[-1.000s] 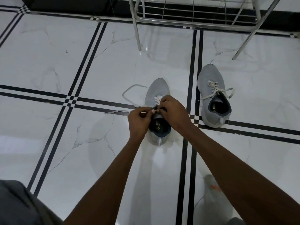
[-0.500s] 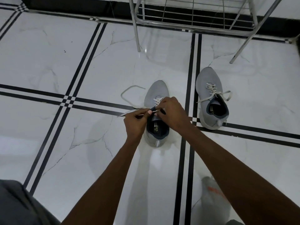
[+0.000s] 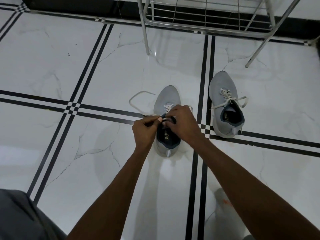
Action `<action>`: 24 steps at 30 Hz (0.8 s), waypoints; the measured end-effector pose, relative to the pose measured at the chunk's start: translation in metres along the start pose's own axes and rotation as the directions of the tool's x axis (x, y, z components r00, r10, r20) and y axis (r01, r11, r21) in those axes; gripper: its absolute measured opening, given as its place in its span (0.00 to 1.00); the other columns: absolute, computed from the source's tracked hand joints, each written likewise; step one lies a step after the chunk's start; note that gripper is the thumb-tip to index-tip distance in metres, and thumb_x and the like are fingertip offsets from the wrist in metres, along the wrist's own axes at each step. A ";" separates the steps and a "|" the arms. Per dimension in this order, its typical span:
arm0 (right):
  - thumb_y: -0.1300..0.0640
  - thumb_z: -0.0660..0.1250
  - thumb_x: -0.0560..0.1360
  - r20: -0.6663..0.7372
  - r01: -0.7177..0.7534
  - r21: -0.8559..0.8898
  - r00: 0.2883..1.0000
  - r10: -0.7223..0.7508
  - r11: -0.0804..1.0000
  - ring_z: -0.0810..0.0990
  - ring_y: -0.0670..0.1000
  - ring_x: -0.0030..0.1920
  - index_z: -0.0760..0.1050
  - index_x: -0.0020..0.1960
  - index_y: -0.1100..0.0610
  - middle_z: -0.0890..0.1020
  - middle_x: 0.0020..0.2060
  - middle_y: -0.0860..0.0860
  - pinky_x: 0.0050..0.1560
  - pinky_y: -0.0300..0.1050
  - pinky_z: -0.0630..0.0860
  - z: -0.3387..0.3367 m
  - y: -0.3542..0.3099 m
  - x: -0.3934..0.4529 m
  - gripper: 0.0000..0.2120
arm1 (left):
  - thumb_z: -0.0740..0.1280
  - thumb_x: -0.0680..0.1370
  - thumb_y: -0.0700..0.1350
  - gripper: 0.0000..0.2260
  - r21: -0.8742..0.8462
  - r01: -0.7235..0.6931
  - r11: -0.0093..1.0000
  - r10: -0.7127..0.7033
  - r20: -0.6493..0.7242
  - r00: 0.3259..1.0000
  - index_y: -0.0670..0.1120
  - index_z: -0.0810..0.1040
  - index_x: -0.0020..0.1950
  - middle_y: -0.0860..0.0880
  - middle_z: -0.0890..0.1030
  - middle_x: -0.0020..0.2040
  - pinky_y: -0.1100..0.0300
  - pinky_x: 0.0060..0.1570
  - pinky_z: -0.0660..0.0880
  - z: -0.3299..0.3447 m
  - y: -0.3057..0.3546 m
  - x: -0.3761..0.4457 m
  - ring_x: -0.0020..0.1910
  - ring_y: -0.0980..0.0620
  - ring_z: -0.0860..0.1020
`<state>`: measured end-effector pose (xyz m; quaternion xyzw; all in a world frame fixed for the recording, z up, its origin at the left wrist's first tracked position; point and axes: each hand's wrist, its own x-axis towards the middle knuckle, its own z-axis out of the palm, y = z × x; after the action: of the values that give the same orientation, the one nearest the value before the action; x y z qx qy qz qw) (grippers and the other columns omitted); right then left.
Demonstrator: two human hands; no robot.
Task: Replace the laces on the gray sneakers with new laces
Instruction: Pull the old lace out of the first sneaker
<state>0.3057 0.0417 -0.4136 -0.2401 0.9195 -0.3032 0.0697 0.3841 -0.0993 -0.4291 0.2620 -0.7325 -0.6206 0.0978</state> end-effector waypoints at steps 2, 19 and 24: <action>0.54 0.72 0.74 0.008 -0.022 -0.041 1.000 0.023 0.999 0.74 0.52 0.52 0.86 0.47 0.55 0.81 0.50 0.50 0.52 0.48 0.74 0.007 -0.002 0.000 0.05 | 0.77 0.75 0.45 0.08 0.001 0.007 1.000 -0.007 0.010 1.000 0.46 0.88 0.53 0.50 0.88 0.46 0.46 0.58 0.81 0.000 0.000 0.000 0.49 0.52 0.86; 0.52 0.74 0.73 -0.075 -0.259 0.135 0.960 0.271 0.956 0.81 0.49 0.40 0.80 0.48 0.57 0.83 0.40 0.50 0.43 0.47 0.80 0.001 0.007 -0.024 0.09 | 0.77 0.75 0.48 0.11 0.283 -0.118 0.952 0.114 0.030 0.993 0.45 0.86 0.55 0.51 0.86 0.47 0.58 0.49 0.83 0.001 0.004 0.001 0.43 0.58 0.83; 0.56 0.75 0.72 -0.062 -0.425 0.488 0.855 0.516 0.763 0.86 0.50 0.37 0.85 0.46 0.58 0.86 0.36 0.52 0.41 0.54 0.85 -0.009 0.026 -0.033 0.05 | 0.74 0.77 0.45 0.06 0.334 -0.151 0.931 0.156 0.011 0.988 0.45 0.87 0.52 0.52 0.86 0.42 0.55 0.47 0.83 -0.008 0.006 0.003 0.41 0.59 0.83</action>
<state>0.3215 0.0810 -0.4224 0.0530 0.8545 -0.5051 0.1092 0.3833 -0.1070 -0.4222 0.2218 -0.8444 -0.4760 0.1060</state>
